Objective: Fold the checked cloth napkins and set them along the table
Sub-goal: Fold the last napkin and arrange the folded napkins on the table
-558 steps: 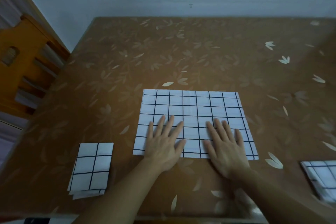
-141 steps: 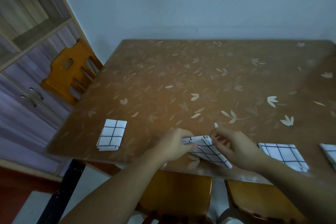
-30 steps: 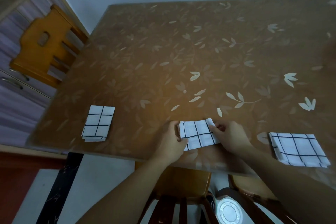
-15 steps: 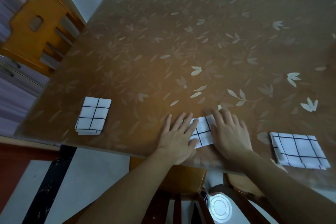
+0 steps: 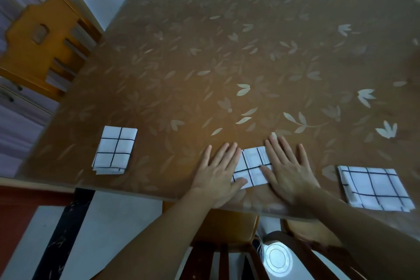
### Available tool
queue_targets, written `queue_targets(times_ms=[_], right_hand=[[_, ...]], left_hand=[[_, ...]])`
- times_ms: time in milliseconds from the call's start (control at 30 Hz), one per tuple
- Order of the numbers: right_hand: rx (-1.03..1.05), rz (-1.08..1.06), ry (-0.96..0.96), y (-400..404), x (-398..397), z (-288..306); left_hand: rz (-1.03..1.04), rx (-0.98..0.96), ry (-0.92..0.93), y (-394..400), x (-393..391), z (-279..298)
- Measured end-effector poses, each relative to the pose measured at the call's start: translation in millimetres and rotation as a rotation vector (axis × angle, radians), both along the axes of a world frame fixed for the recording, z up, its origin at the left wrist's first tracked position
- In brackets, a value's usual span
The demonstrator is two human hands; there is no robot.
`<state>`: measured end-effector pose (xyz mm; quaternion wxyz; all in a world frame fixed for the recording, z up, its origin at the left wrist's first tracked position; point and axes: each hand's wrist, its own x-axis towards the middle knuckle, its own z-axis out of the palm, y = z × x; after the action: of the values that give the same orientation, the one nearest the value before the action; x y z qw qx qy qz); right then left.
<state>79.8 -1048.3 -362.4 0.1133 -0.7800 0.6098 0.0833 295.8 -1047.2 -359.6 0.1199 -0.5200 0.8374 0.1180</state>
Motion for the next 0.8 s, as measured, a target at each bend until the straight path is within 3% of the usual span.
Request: queue_targets(times_ms=[200, 367, 533, 600, 800], right_hand=[[0.019, -0.029, -0.019, 0.4, 7.1, 7.9], [-0.101, -0.369, -0.176, 28.3, 9.7, 15.1], [0.020, -0.520, -0.279, 31.2, 29.1, 24.9], [0.036, -0.531, -0.397, 28.1, 34.1, 27.1], [0.157, -0.717, -1.004, 25.0, 32.9, 32.8]], left_hand=[[0.005, 0.016, -0.028, 2.8, 13.8, 5.8], [0.022, 0.027, -0.028, 2.1, 12.5, 4.3], [0.029, 0.009, -0.023, 4.0, 11.5, 4.7], [0.050, -0.014, 0.010, 8.0, 11.8, 3.9], [0.165, -0.017, 0.147, 23.5, 7.9, 8.4]])
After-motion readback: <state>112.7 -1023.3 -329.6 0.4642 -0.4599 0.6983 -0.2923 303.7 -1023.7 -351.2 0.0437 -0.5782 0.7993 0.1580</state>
